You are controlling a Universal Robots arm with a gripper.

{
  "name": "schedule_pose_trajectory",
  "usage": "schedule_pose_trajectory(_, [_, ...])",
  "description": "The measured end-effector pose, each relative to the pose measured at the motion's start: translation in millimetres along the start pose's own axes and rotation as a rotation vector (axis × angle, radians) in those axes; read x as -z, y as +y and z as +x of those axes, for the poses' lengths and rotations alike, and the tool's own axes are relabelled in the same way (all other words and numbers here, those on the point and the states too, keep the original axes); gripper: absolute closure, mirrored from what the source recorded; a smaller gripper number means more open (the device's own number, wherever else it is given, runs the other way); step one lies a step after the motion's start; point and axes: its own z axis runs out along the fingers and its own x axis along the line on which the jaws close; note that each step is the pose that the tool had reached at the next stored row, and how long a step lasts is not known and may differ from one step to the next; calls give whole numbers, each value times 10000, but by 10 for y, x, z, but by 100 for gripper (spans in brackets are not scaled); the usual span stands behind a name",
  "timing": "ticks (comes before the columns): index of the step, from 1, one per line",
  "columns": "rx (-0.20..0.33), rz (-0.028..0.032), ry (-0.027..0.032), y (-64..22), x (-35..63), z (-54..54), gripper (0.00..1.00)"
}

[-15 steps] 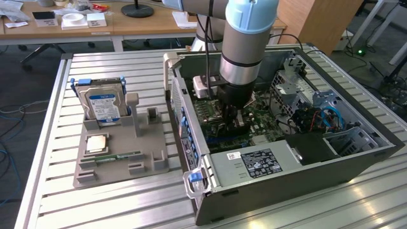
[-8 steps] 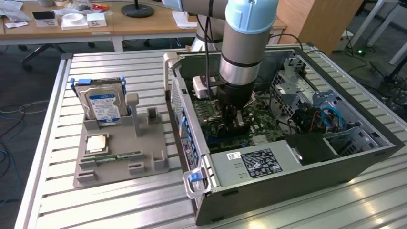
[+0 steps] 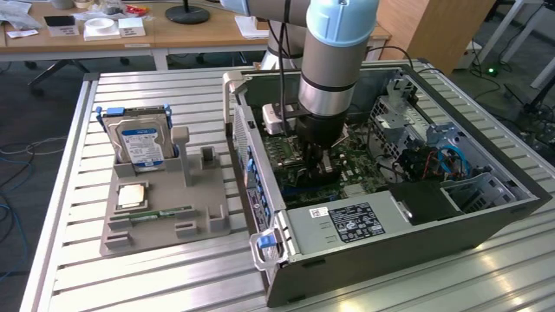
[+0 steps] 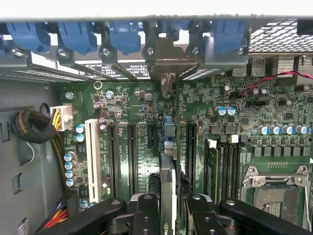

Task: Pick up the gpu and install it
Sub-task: 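Insert the gpu into the slot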

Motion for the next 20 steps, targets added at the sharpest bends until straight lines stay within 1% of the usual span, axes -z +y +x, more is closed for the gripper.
schedule_pose_trajectory(20, [-1,-1,0,8,-10,0,74])
